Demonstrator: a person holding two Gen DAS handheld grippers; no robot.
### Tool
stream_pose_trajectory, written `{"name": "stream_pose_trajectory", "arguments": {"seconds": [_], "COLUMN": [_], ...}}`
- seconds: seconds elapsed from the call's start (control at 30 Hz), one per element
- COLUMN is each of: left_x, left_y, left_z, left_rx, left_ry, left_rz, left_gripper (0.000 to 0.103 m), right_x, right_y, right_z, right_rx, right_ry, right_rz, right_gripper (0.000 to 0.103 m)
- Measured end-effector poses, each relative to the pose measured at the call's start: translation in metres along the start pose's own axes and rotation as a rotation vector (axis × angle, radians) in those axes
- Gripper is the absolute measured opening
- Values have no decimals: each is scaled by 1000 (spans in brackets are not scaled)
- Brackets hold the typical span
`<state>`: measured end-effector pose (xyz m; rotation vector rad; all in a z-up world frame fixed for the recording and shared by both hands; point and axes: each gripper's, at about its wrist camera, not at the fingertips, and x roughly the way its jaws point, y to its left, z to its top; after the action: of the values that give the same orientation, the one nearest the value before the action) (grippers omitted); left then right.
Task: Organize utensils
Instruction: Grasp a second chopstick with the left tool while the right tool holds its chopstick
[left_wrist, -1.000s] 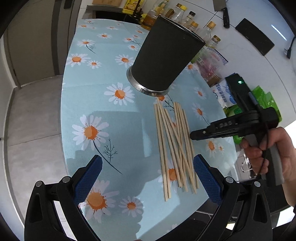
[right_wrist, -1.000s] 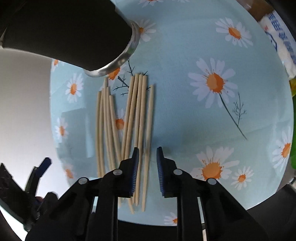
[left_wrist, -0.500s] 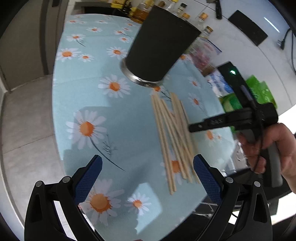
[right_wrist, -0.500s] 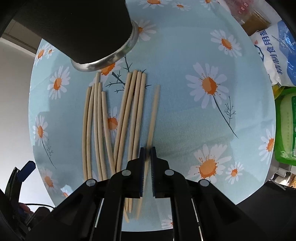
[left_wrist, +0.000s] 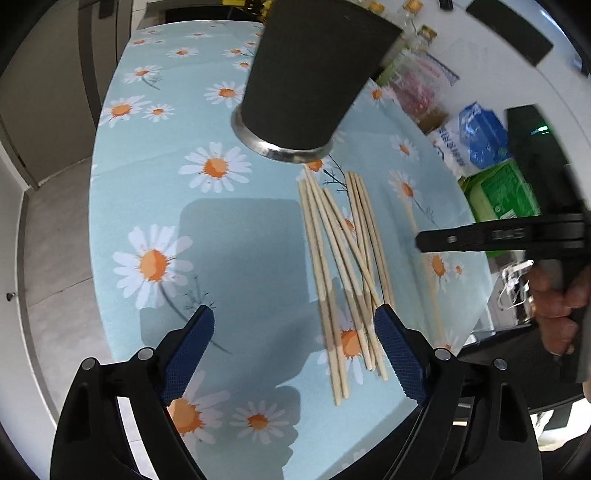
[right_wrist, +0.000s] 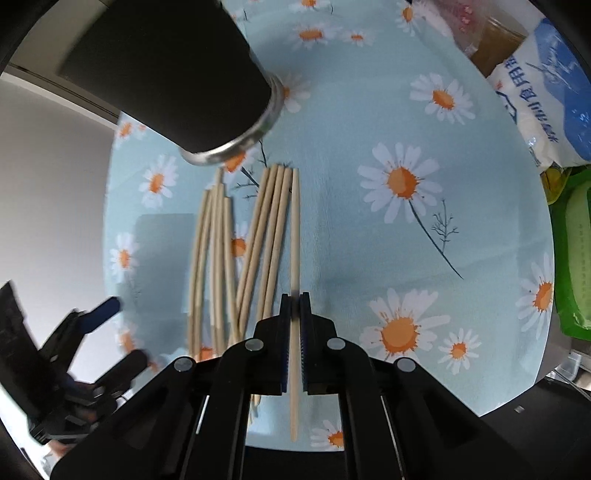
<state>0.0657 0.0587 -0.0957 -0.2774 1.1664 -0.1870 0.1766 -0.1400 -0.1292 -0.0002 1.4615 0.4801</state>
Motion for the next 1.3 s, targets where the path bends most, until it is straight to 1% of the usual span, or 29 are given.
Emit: {"name": "stream_pose_trajectory", "arguments": {"seconds": [0.03,0.07,0.1,0.17,0.23,0.3,0.4,0.47,0.6,0.73,0.83,0.93,1.0,1.07,1.13,1.17,1.23,1.3], "left_x": [2,7,12,22,32,37,40,43,46,46,48,55,60,64,66,69,72,74], "left_y": [-3,-8,-11,-14,-14,-16,-19,-17,-20,-22,-25,-35,-42,-46,-48,-50,-56,-60], "left_z": [1,4,5,9,16,20,24,26,29,29,31,40,43,46,50,52,56,58], "left_rx": [8,21,26,21,-7,-14,-7,-20,-11,-11,-5,5,39,43,40,43,47,33], "left_ry": [4,13,26,44,66,73,76,84,80,84,98,155,185,207,229,241,256,265], "left_rz": [4,11,25,45,45,62,99,111,142,153,176,210,243,266,289,313,338,353], "left_gripper": [84,78,68,58,49,36,28,25,20,20,20,20,20,20,16,13,12,9], "right_x": [-5,-9,-9,-17,-14,-21,-32,-33,-36,-37,-36,-36,-36,-35,-32,-31,-29,-32], "right_y": [-4,-7,-6,-11,-13,-25,-40,-47,-57,-61,-60,-58,-58,-59,-63,-65,-68,-69], "right_z": [-1,-5,-6,-17,-20,-18,-18,-22,-26,-27,-26,-24,-22,-20,-19,-20,-20,-22], "right_rx": [1,-1,-7,-14,-11,-11,-10,-9,-21,-33,-45,-64,-76,-87,-90,-93,-102,-143], "right_ry": [-6,-14,-25,-42,-39,-43,-51,-52,-47,-47,-47,-45,-48,-49,-39,-36,-26,-48], "right_rz": [18,32,44,63,95,109,123,135,150,164,174,187,198,211,238,248,272,260], "right_gripper": [5,5,5,5,5,5,5,5,5,5,5,5,5,5,5,5,5,5]}}
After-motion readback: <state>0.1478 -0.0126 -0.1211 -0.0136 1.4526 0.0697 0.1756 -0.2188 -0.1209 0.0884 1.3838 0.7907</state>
